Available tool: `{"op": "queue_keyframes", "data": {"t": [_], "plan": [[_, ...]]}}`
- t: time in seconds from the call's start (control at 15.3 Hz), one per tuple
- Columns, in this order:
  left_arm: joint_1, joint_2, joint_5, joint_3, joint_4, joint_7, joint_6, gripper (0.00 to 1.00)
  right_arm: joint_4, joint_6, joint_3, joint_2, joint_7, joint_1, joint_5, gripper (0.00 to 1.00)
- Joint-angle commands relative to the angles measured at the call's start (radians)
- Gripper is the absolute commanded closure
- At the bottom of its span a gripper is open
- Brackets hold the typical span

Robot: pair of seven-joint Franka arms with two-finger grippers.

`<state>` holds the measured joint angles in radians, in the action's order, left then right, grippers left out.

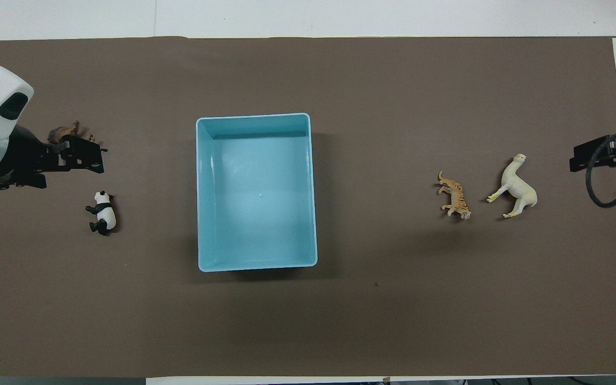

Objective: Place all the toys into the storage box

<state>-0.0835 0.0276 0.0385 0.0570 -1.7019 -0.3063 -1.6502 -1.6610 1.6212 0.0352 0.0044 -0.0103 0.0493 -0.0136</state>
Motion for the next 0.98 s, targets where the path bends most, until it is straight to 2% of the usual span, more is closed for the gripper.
{"op": "queue_keyframes", "data": {"t": [0.0, 0.46, 0.65, 0.72, 0.92], "plan": [[0.013, 0.021, -0.002, 0.004, -0.018, 0.018, 0.004, 0.0, 0.003, 0.002, -0.003, -0.009, -0.026, 0.004, 0.001, 0.0], [0.021, 0.021, -0.002, 0.004, -0.015, 0.012, 0.001, 0.0, -0.01, 0.0, -0.003, -0.018, -0.026, -0.002, 0.003, 0.0], [0.028, 0.032, -0.002, 0.004, -0.033, 0.006, 0.001, 0.0, -0.049, 0.052, -0.004, -0.017, -0.042, -0.003, 0.003, 0.0], [0.036, 0.038, -0.002, 0.003, -0.057, 0.009, -0.026, 0.0, -0.065, 0.077, -0.004, -0.009, -0.048, 0.001, 0.004, 0.0], [0.108, 0.063, -0.002, 0.004, -0.197, 0.021, -0.254, 0.0, -0.146, 0.181, -0.004, 0.006, -0.175, 0.007, 0.006, 0.0]]}}
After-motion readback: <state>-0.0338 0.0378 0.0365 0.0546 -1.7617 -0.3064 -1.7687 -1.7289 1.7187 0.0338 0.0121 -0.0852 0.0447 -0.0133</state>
